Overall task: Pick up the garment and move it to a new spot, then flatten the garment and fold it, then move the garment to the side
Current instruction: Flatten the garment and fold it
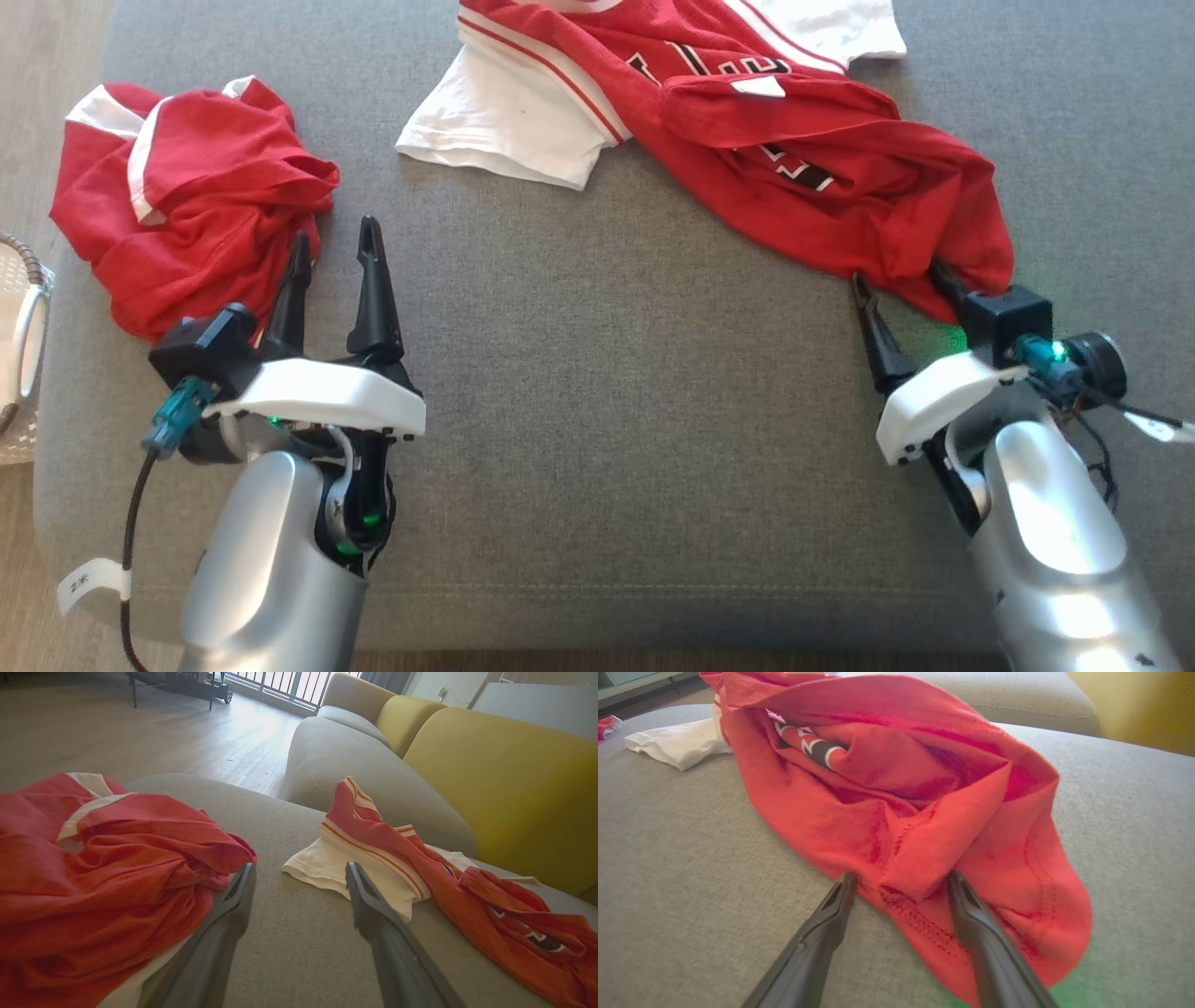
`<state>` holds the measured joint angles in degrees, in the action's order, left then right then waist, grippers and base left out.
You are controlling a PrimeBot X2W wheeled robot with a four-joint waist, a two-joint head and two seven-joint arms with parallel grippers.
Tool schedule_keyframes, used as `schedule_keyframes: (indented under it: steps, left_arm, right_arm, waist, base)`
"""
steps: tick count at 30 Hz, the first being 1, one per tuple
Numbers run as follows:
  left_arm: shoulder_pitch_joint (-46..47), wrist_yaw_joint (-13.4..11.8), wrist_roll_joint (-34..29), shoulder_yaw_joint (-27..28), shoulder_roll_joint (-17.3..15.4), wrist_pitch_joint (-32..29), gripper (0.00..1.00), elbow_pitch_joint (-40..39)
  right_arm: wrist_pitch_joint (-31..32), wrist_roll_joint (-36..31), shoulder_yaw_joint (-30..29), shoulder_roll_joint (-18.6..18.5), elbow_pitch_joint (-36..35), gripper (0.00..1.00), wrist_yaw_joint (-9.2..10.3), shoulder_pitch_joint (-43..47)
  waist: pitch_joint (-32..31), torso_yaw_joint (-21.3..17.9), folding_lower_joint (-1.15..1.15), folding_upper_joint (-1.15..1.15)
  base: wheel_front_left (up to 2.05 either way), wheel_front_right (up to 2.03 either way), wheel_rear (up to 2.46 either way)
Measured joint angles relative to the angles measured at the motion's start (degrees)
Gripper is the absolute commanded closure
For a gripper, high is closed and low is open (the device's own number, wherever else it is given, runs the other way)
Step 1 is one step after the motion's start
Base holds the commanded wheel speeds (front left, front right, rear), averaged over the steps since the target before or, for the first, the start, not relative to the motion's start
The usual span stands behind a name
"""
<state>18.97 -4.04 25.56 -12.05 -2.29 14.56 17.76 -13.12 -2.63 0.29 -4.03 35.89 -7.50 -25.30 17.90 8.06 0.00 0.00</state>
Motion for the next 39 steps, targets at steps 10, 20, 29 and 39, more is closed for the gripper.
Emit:
schedule_keyframes:
  steps: [10, 20, 29, 39]
  left_arm:
    - [0.2, -0.1, -0.3, -0.8, 0.1, 0.0, 0.00, 0.0]
    - [0.1, -0.5, -0.3, -1.4, 0.1, 0.0, 0.00, 0.8]
    - [-0.1, -0.5, 0.3, -2.4, 0.1, 0.0, 0.00, 1.1]
    - [0.3, -0.4, 0.3, -4.3, 0.1, 0.0, 0.00, 1.6]
  right_arm:
    - [-0.8, 6.5, -2.2, 0.0, 0.9, 1.00, 0.00, -2.5]
    - [1.0, 14.1, 4.3, -0.9, -13.7, 1.00, 0.00, 1.4]
    - [13.6, 29.5, 5.8, -4.3, -30.7, 1.00, 0.00, 8.3]
    - [19.5, 35.8, -2.0, -7.5, -21.0, 1.00, 0.00, 1.2]
  waist:
    - [0.7, -1.1, 0.00, 0.00]
    - [-2.1, -3.8, 0.00, 0.00]
    - [-4.1, -5.6, 0.00, 0.00]
    - [-1.1, -2.9, 0.00, 0.00]
  base:
    - [0.00, 0.00, 0.00]
    - [0.00, 0.00, 0.00]
    - [0.00, 0.00, 0.00]
    - [0.00, 0.00, 0.00]
